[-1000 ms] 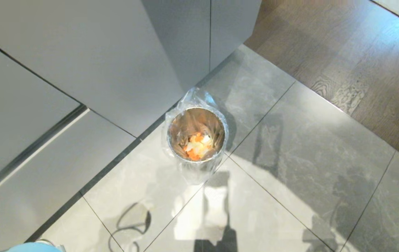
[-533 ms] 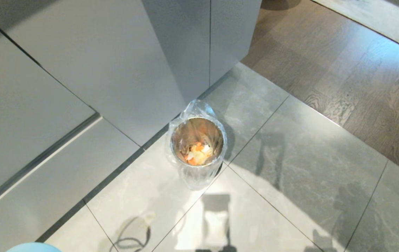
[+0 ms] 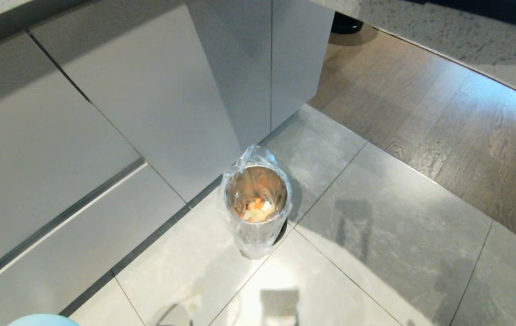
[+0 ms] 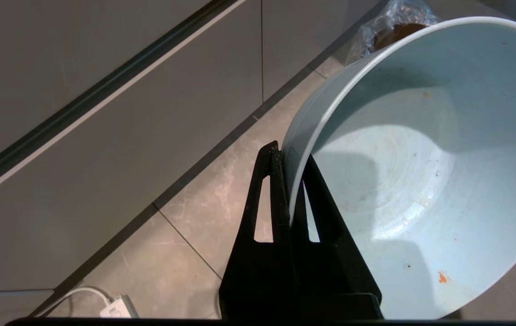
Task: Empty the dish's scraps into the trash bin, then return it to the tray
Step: Put the bowl back to the table
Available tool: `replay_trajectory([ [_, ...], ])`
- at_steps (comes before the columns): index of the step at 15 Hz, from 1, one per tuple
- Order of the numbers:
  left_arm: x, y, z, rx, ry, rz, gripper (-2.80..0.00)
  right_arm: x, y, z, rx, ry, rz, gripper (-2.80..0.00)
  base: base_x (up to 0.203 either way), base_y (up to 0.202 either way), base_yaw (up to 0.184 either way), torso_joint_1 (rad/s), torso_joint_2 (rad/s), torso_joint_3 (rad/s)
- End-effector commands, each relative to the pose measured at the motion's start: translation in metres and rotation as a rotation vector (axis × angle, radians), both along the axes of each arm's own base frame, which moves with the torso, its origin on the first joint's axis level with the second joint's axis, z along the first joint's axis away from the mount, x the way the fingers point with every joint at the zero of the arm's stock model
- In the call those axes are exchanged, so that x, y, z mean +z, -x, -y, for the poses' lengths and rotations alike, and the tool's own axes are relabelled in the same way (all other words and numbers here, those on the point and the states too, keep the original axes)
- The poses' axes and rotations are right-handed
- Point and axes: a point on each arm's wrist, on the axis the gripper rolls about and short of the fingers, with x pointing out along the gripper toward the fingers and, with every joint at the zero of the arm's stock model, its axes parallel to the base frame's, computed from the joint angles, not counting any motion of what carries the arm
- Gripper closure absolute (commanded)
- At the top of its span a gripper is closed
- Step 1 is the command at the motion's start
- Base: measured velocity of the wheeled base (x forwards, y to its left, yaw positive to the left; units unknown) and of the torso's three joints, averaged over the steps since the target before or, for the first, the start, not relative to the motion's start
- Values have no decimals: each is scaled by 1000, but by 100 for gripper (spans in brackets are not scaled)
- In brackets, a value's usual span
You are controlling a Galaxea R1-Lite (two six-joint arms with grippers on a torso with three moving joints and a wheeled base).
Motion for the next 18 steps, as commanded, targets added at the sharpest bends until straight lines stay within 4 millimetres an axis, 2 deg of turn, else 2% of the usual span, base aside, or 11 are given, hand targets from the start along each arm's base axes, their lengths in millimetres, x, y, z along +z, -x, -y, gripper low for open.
replay_trajectory([
  [1,0,0,0,0,0,2,0,0,0,0,-1,0,1,0,0,0,0,2,6,211],
  [18,0,0,0,0,0,1,0,0,0,0,-1,0,1,0,0,0,0,2,2,202],
])
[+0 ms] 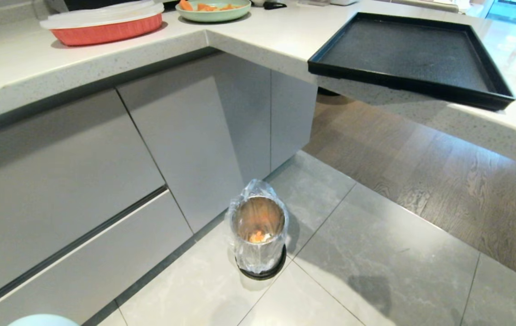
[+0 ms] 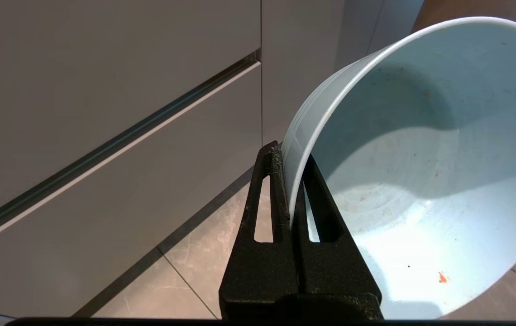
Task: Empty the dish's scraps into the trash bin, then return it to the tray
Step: Put the bowl back to the table
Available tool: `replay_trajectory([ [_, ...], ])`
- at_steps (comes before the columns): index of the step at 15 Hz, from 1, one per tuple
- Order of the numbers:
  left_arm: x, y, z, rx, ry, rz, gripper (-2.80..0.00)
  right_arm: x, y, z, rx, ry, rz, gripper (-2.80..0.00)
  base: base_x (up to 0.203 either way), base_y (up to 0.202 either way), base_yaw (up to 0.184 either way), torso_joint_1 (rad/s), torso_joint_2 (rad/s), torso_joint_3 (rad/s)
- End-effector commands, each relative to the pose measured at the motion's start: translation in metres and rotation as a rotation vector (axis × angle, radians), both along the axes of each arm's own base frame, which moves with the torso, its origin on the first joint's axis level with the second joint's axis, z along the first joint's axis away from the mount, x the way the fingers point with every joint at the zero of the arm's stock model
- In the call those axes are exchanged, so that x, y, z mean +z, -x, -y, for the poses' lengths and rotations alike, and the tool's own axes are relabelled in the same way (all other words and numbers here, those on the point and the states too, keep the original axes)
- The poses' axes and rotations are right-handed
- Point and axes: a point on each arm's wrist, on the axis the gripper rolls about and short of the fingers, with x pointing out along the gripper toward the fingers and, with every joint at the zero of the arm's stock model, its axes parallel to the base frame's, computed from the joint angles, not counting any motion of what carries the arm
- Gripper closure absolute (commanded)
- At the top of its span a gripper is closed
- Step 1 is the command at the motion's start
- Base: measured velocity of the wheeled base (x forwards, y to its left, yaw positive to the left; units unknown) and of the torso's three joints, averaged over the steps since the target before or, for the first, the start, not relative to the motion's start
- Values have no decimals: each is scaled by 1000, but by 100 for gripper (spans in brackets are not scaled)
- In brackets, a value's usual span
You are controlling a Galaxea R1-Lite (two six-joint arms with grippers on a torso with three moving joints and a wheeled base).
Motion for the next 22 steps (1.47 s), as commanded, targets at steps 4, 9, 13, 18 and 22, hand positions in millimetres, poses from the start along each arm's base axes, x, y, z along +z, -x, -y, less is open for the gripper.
replay_trajectory([
  [4,0,0,0,0,0,1,0,0,0,0,0,-1,1,0,0,0,0,2,1,203],
  [9,0,0,0,0,0,0,0,0,0,0,0,-1,1,0,0,0,0,2,1,137],
  [13,0,0,0,2,3,1,0,0,0,0,-1,-1,1,0,0,0,0,0,0,0],
  [18,0,0,0,0,5,1,0,0,0,0,-1,-1,1,0,0,0,0,2,2,46],
  [22,0,0,0,0,5,1,0,0,0,0,0,-1,1,0,0,0,0,0,0,0],
])
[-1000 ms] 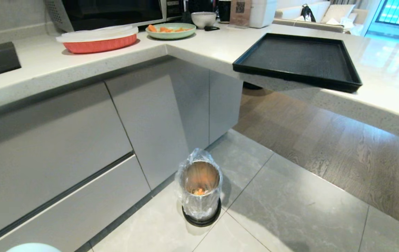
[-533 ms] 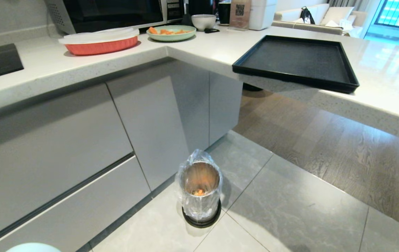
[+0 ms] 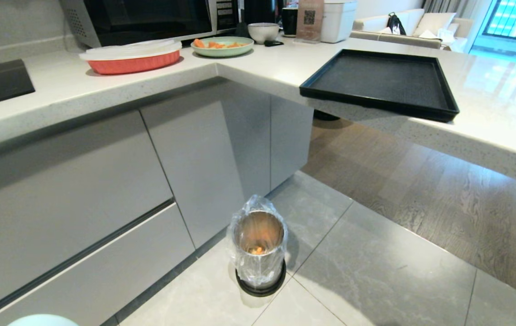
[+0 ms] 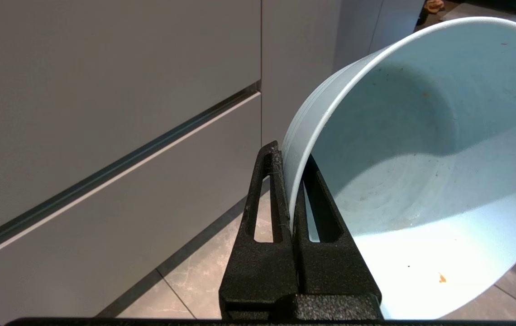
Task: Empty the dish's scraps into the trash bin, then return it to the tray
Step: Put the bowl back to the table
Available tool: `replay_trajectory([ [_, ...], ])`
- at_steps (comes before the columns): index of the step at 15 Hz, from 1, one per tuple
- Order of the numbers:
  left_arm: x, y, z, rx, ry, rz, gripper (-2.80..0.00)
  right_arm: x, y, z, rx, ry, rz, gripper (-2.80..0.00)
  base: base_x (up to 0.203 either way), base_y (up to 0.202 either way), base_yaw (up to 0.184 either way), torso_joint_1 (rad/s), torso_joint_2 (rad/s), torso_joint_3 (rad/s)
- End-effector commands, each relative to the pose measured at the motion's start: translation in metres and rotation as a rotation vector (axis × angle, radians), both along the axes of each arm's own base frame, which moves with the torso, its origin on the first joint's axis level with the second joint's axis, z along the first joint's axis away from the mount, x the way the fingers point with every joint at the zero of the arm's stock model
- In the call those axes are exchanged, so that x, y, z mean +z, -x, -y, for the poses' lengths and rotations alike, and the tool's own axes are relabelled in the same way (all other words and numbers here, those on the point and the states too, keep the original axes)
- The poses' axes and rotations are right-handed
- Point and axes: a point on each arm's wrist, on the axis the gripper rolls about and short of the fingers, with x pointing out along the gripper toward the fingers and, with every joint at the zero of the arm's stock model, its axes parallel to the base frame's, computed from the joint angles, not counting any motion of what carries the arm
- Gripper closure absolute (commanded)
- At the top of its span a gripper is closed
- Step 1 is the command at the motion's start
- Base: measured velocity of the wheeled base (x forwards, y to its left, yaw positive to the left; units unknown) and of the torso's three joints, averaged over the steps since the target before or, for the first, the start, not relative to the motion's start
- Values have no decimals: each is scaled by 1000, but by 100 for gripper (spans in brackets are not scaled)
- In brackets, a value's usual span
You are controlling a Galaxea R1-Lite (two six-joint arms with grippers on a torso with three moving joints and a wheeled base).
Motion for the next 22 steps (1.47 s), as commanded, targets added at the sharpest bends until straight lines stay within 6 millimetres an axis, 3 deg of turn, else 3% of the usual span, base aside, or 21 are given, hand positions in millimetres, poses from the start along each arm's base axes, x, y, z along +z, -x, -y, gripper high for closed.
replay_trajectory([
  [1,0,0,0,0,1,1,0,0,0,0,-1,-1,1,0,0,0,0,0,0,0],
  [22,0,0,0,0,2,1,0,0,0,0,0,2,1,0,0,0,0,0,0,0],
])
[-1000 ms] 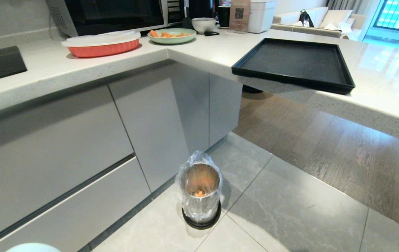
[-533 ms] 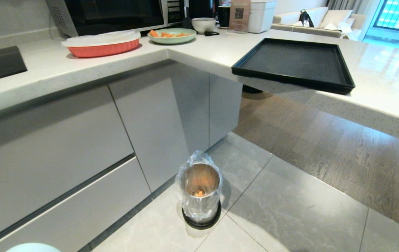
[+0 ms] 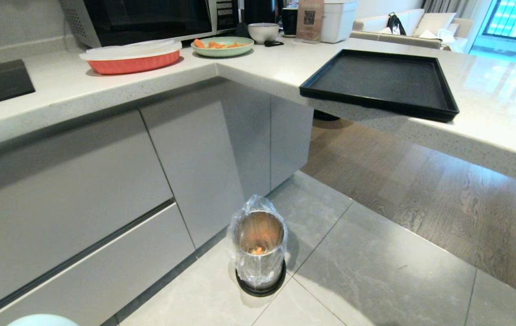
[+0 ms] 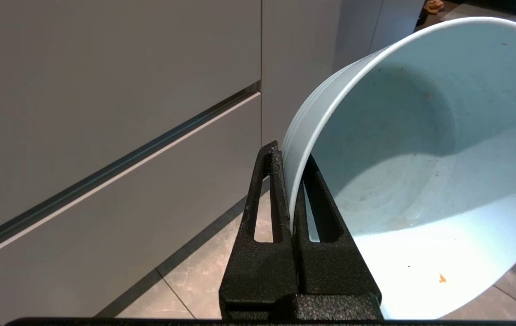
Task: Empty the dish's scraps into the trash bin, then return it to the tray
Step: Put the bowl back to the table
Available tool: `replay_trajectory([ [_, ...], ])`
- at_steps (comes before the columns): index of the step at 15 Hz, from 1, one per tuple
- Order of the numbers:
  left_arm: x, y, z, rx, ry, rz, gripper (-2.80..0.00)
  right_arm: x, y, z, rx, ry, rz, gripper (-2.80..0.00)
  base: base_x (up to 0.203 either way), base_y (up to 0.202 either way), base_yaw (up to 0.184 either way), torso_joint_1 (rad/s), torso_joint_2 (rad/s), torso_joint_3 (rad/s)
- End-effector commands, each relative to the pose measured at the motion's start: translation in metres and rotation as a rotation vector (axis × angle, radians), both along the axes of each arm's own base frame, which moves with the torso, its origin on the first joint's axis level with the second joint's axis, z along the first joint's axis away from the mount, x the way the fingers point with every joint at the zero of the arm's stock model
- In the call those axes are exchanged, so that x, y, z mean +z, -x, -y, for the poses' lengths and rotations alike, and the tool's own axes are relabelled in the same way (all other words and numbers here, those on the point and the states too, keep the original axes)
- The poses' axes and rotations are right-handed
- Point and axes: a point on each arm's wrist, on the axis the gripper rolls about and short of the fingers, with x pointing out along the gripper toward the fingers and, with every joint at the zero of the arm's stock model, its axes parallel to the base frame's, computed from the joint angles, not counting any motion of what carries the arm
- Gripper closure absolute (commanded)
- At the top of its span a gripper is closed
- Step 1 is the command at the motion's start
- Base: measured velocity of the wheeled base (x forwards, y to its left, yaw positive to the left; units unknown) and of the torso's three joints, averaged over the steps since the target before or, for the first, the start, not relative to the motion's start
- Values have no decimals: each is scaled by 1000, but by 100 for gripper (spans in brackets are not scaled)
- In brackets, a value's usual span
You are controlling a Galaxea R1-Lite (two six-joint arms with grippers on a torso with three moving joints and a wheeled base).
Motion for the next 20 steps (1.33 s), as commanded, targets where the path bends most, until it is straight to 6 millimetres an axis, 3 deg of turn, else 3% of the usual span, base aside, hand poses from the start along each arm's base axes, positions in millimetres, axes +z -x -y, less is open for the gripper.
replay_trajectory([
  [1,0,0,0,0,0,1,0,0,0,0,0,-1,1,0,0,0,0,0,0,0],
  [8,0,0,0,0,0,1,0,0,0,0,0,1,-1,0,-1,0,-8,0,1,1],
  [20,0,0,0,0,0,1,0,0,0,0,0,1,-1,0,1,8,-166,3,1,3],
])
